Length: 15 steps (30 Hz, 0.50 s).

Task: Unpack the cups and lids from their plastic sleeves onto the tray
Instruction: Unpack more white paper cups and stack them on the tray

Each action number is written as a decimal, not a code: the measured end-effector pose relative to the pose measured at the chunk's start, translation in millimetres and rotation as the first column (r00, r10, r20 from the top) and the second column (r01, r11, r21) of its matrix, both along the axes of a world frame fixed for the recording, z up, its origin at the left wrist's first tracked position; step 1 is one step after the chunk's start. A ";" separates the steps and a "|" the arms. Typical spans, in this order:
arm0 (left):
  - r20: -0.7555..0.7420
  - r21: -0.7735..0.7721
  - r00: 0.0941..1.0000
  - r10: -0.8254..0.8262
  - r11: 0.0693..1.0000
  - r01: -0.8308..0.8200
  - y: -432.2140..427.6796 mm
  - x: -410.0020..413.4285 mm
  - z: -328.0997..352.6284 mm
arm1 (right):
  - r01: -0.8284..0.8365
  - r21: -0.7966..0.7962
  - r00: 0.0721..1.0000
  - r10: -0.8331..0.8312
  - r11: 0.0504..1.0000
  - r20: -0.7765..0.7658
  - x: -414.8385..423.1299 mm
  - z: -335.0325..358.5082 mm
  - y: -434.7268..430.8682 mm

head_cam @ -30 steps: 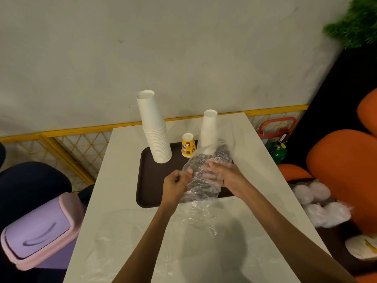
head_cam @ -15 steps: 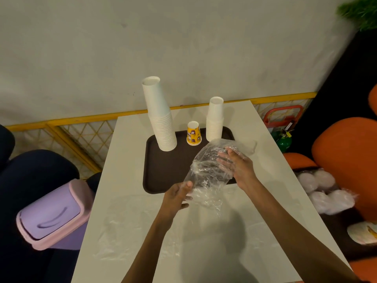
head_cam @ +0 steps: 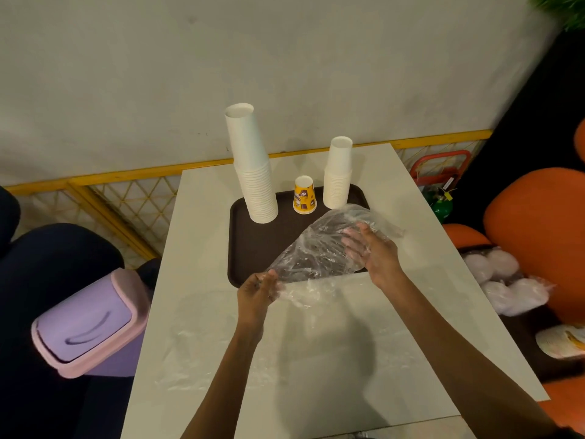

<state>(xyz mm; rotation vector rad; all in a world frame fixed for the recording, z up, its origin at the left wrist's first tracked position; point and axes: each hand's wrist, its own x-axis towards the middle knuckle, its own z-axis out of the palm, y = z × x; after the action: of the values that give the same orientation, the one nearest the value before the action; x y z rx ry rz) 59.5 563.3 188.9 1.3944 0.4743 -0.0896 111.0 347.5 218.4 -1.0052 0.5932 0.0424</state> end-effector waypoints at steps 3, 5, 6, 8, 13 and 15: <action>-0.110 -0.108 0.989 0.099 0.988 -0.111 24.6 0.5 -8.0 | 0.045 -0.026 0.999 -0.045 0.999 0.015 3.4 2.3 -6.3; -0.181 -0.272 0.975 0.128 0.946 -0.175 30.4 0.0 -10.3 | 0.058 -0.017 0.998 -0.058 0.998 0.015 3.5 3.5 -5.3; -0.206 -0.333 0.972 0.111 0.926 -0.177 29.0 -0.6 -10.7 | 0.060 -0.007 0.998 -0.060 0.998 0.013 3.2 3.1 -3.1; -0.239 -0.371 0.970 0.036 0.920 -0.126 17.6 -5.4 -9.1 | 0.066 0.010 0.998 -0.066 0.998 0.001 2.1 0.8 3.2; -0.320 -0.310 0.947 0.029 0.941 -0.134 -9.9 -14.9 -12.4 | 0.109 0.048 0.994 -0.107 0.993 -0.034 -2.3 -5.7 16.0; -0.307 -0.266 0.947 0.089 0.948 -0.175 -8.8 -13.2 -16.9 | 0.077 0.035 0.997 -0.077 0.996 -0.015 -4.7 -7.5 15.3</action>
<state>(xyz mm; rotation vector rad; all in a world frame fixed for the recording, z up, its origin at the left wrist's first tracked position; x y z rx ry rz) 46.4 554.5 172.0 1.0591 0.7696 -0.2482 106.3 362.7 211.0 -0.9477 0.6414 -0.0084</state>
